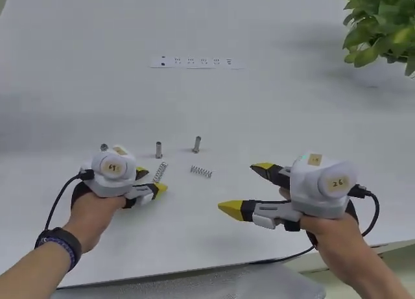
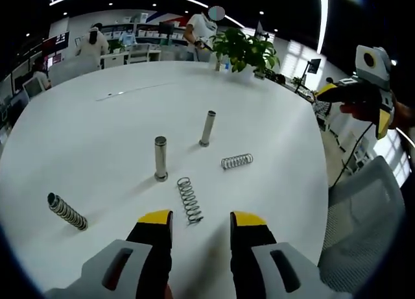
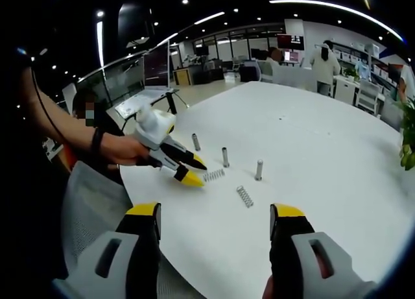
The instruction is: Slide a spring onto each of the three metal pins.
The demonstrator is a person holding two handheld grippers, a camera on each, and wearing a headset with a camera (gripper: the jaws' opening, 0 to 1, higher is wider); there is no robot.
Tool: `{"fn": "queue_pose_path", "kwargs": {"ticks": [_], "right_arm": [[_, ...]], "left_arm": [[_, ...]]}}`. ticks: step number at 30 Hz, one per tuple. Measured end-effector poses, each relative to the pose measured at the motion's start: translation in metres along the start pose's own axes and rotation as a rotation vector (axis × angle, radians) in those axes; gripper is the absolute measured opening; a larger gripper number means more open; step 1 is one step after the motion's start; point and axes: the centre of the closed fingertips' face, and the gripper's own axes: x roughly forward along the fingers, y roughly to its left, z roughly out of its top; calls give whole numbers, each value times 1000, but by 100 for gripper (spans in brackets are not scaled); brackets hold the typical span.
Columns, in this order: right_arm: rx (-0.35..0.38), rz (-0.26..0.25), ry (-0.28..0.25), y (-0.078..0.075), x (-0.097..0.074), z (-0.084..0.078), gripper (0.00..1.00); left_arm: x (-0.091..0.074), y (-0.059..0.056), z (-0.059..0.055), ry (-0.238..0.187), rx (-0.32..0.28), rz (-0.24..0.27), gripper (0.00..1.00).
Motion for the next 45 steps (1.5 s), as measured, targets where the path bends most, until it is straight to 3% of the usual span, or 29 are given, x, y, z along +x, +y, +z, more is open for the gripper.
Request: {"fn": "queue_pose_path", "kwargs": {"ticks": [8,14,19,24,39,45], "right_arm": [[13,-10,1,-3,-4,-3,67],[22,-13,3,-6,-4,-3,66],[17,-5,2,-5,0,0,65],[13,11,-1,-1,4,3,66],[17,49,4,8,8,0,66],[14,61,7,11,9,0,66]], "left_arm": [[11,3,-1,2,-17,18,17],[14,17,-1,4,29,79,3],[10,18,-4,24,-1,68,3],[-1,17,-8,37,16,70,3],[-46,7,-7,-18,57,46,3],[-64,5,-1,-39,83,42,3]]}}
